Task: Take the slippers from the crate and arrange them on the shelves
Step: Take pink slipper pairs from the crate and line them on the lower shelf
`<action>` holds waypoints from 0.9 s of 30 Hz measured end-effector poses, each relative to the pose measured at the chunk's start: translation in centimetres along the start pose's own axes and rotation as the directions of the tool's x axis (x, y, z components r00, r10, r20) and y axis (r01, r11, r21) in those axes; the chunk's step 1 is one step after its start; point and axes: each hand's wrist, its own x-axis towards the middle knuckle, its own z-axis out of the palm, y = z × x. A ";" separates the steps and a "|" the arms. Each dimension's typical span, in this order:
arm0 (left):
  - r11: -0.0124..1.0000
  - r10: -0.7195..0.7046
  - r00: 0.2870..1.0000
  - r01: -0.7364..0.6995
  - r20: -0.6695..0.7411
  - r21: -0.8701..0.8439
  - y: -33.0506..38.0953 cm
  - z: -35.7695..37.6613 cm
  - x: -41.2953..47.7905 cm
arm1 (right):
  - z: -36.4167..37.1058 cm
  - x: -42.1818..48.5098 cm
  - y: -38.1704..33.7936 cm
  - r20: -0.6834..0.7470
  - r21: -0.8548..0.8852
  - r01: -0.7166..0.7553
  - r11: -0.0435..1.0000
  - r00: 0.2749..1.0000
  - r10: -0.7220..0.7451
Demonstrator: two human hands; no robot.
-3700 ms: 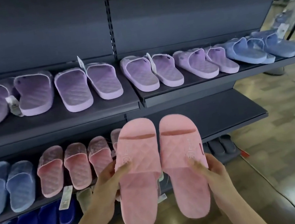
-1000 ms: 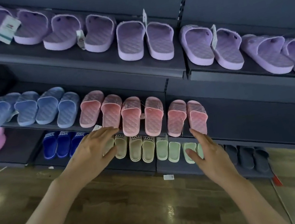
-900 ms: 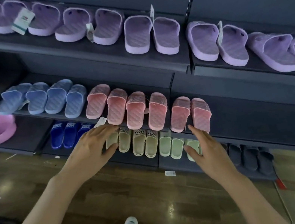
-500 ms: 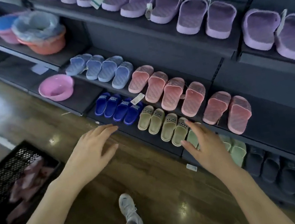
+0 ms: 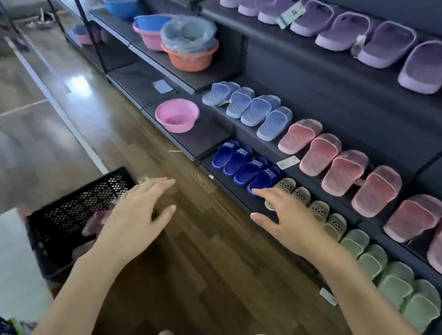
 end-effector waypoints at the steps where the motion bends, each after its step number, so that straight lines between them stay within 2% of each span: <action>1: 1.000 -0.008 1.000 0.008 -0.018 0.011 -1.2 -0.5 -0.1 | 0.4 1.0 -1.0 0.007 -0.005 0.020 1.000 1.000 -0.020; 14: 0.972 -0.226 0.963 0.232 -0.151 0.026 -18.0 -8.0 -3.0 | 8.4 13.5 -15.0 0.080 -0.100 0.249 0.963 0.967 -0.242; 20: 0.932 -0.359 0.909 0.360 -0.213 -0.036 -22.8 -9.5 -3.7 | 10.6 19.5 -18.8 0.157 -0.138 0.350 0.927 0.931 -0.328; 27: 0.844 -0.532 0.813 0.533 -0.236 -0.062 -27.8 -10.1 -2.4 | 13.0 28.1 -22.3 0.227 -0.092 0.462 0.882 0.872 -0.433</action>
